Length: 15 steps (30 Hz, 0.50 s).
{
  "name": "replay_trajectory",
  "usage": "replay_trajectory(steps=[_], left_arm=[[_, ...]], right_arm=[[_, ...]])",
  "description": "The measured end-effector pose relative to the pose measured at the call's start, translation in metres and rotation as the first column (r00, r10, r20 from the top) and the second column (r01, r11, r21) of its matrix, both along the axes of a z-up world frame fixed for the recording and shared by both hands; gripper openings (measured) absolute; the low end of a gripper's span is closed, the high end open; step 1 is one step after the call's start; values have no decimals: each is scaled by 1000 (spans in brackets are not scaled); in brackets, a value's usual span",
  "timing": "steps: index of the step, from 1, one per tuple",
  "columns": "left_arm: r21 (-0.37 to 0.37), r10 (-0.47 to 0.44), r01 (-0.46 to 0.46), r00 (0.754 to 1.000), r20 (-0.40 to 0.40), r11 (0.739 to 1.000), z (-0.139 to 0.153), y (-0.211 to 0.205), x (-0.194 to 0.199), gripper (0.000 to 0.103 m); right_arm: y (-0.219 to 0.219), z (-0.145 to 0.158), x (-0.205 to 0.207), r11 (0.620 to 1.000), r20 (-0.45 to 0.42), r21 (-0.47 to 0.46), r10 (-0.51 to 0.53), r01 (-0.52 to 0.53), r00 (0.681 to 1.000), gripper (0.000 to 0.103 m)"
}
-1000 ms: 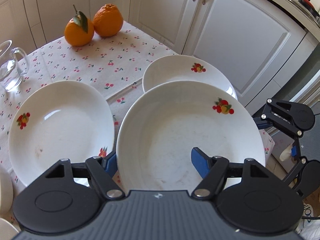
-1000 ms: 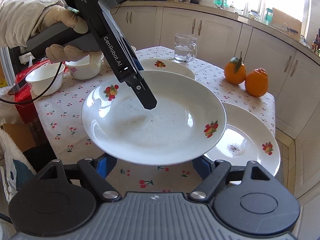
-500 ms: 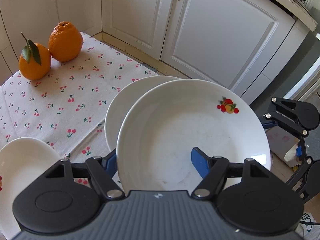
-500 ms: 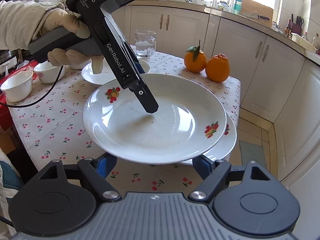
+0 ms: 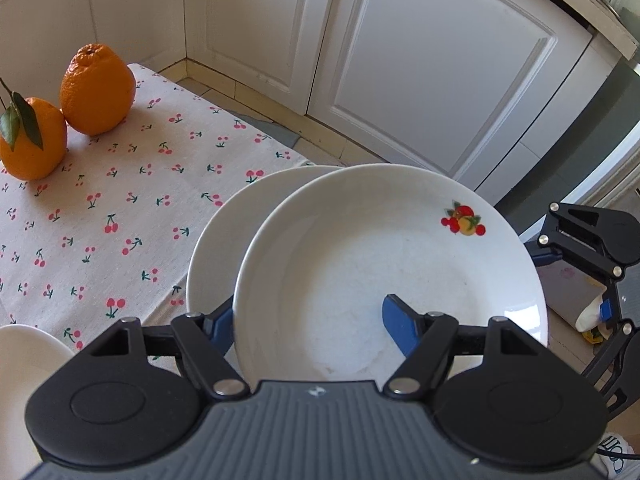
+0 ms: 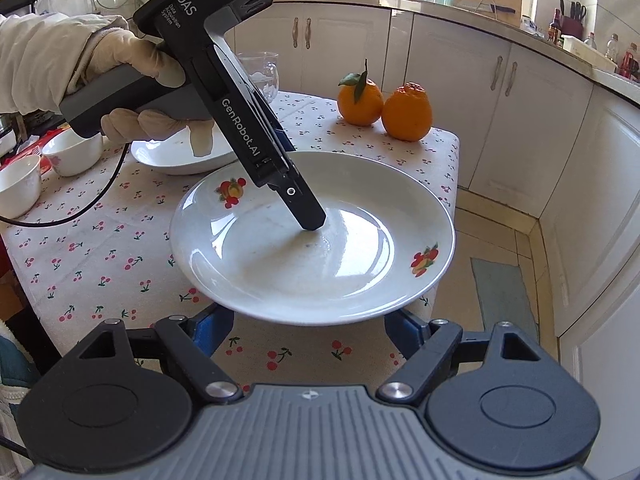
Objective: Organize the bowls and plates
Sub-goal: 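Lower the deep plate onto the other deep plate and open the left gripper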
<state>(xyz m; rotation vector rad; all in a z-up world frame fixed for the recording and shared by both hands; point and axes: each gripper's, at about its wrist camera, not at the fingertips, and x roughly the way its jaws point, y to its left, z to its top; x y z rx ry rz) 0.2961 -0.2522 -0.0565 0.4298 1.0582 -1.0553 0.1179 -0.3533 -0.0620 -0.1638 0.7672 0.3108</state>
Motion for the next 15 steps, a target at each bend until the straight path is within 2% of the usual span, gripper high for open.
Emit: replay_trajectory(steps=[15], left_arm=[[41,-14,16,999,-28,999,-11,-11,17,74]], right_arm=[[-8,2,7,999,-31,30,-44,44,999,86]])
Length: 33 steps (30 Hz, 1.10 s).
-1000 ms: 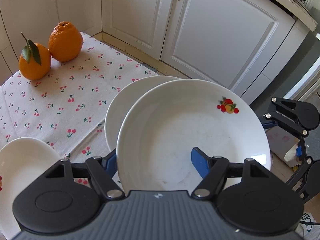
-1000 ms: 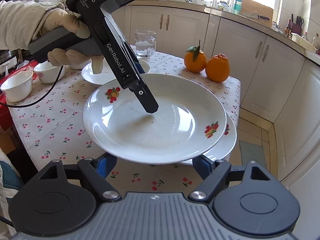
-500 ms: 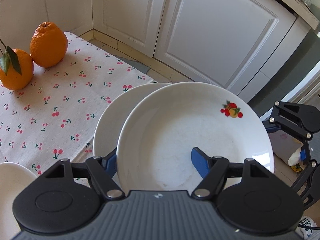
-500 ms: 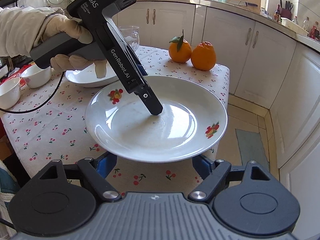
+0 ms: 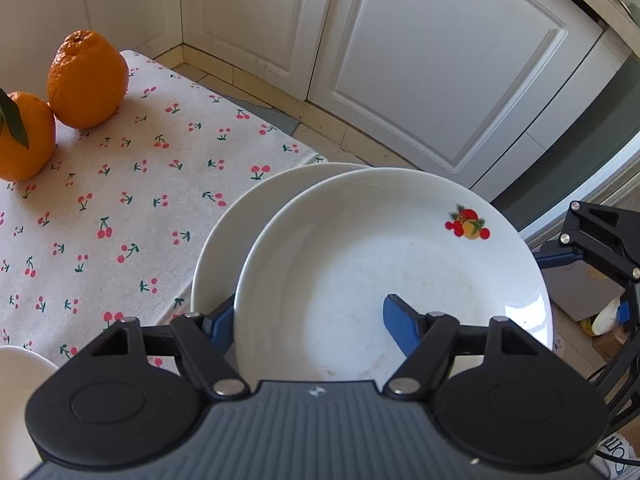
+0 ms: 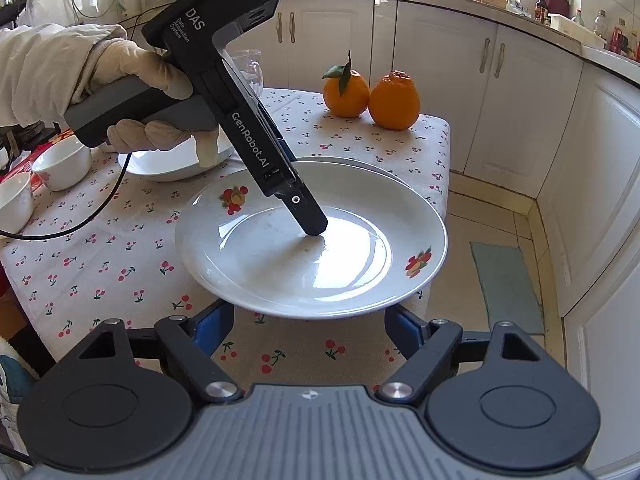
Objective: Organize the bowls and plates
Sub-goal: 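Lower the deep plate onto the other deep plate and open the left gripper, then withdraw the left tool from the stacked plates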
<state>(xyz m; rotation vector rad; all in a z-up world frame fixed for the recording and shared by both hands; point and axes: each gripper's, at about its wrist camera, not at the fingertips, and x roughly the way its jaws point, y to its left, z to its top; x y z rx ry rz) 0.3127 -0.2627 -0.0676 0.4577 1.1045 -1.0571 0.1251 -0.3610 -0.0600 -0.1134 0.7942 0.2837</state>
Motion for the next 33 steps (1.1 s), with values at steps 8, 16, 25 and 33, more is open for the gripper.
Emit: replay_trajectory(steps=[8,16,25,33], left_arm=[[42,-29,29,1000,2,999,0,-4,1,76],[64,-52,52,999,-6,997,1,-4,1,77],[58,-39,40,999,-15,998,6,1,2,78],[49,-29,29,1000,-2,998,14,6,2,79]], right_arm=[[0,-1,0,1000,6,-2,-3,3,1000,86],[0,-2,1,1000,11,7,-6,6,1000,86],[0,-3,1,1000,15,11,-5,5,1000,86],[1,-4,3,1000,18,10,-5,5,1000,86]])
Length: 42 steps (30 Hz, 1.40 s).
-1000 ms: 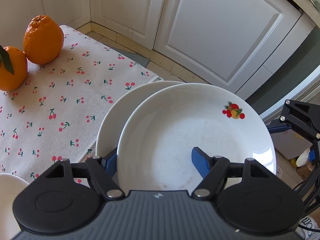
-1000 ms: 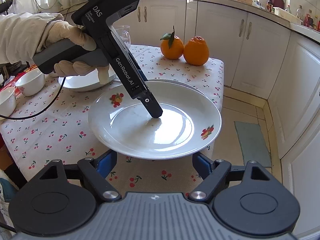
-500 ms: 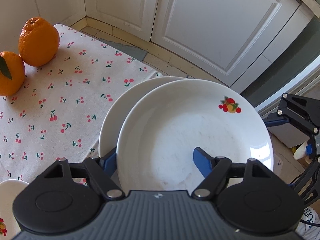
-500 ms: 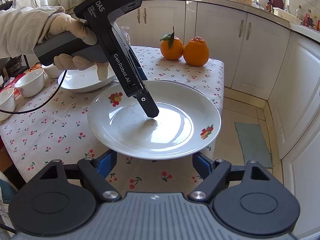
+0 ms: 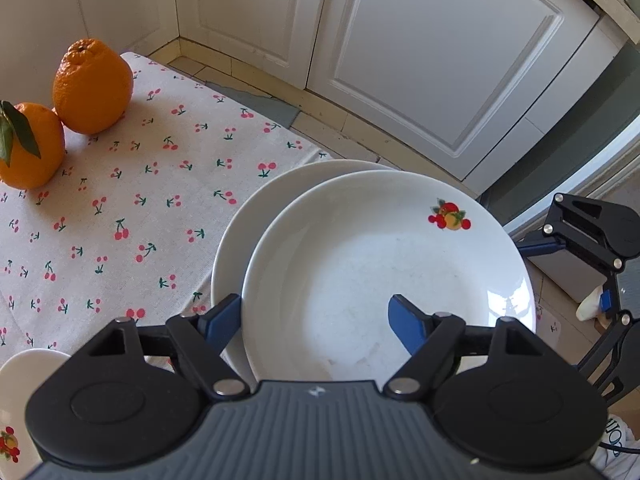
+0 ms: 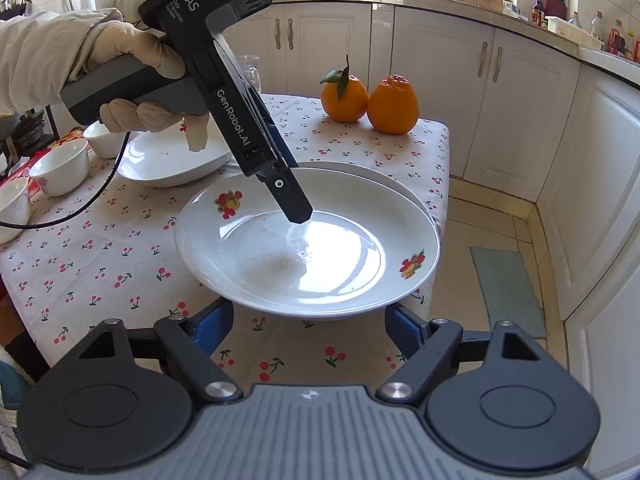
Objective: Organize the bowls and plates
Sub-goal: 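Withdraw the left tool from the stacked plates, then move the right tool to the flat fruit-print plate and grip its rim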
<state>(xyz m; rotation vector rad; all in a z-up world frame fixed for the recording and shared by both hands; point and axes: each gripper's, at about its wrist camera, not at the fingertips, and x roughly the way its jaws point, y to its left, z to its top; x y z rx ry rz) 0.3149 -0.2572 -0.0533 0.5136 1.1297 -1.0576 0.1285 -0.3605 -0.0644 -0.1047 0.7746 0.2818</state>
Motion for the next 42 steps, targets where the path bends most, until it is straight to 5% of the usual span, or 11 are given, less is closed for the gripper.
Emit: replay_trajectory(steps=[19,25,29,36,42], left_arm=[[-117,80,-71,994,76,991,31,24,-9,80],[-182,174,-141,968,182,973,46,52,-41,84],[-216,274,-216,917,289,952,52,78,-75,89],[-253,444,-365,740,505,896,44,119,-148,95],[-274,605,-542,671,428,795,12,155,-164,95]], right_arm=[[5,-4,4,1000,-1,-20,-21,21,1000,88],[19,7,-11,999,44,-34,-26,27,999,103],[30,15,-22,999,63,-28,-33,35,997,103],[54,24,-36,998,82,-41,-50,54,995,103],[72,32,-41,999,94,-40,-26,30,995,103]])
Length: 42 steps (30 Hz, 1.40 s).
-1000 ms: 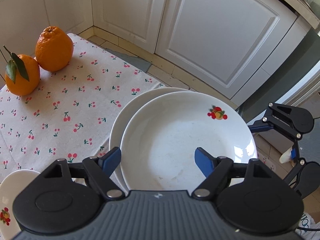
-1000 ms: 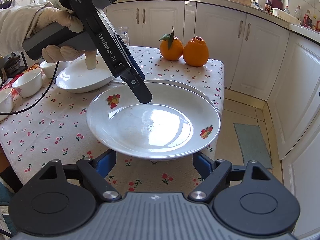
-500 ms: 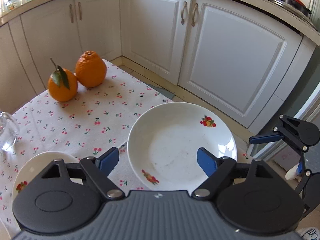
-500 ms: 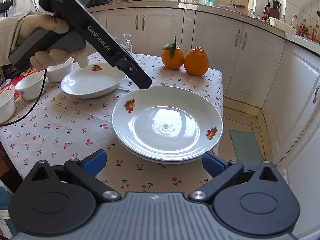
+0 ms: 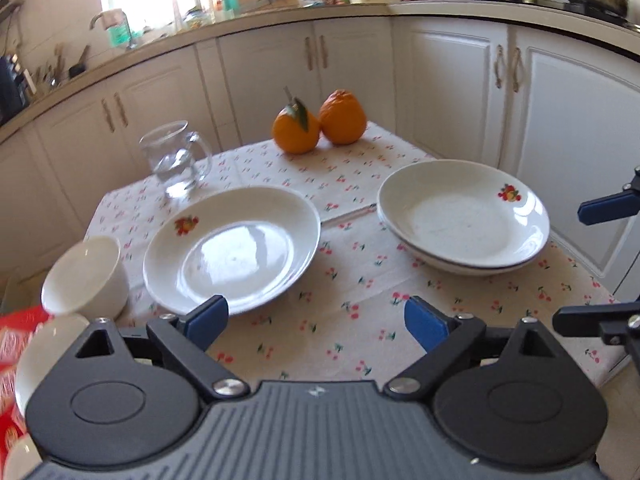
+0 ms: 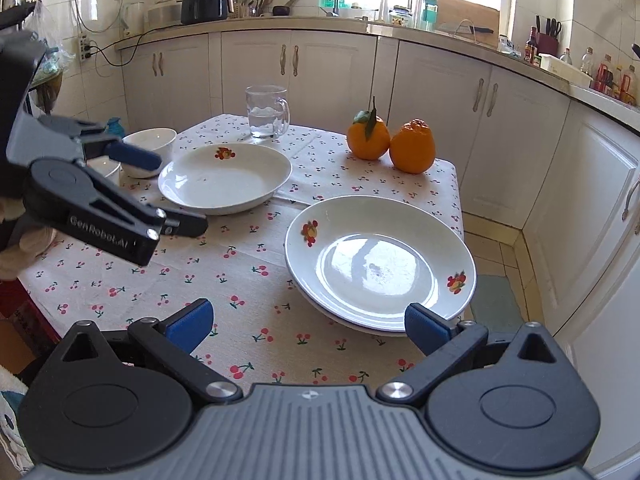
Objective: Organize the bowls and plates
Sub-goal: 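Move the right tool to the flat fruit-print plate and grip its rim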
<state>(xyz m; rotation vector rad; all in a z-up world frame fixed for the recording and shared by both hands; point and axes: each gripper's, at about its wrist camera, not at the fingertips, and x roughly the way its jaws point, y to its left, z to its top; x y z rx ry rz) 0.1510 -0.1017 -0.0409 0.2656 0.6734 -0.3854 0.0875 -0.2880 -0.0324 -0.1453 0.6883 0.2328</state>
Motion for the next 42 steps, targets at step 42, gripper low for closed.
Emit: replay_trajectory(steps=[42], left_arm=[[-77,227,-232,971,-71,970,-58,28,81,103]], right_arm=[[84,-11,250,897,-242,6,430,-441,870,103]])
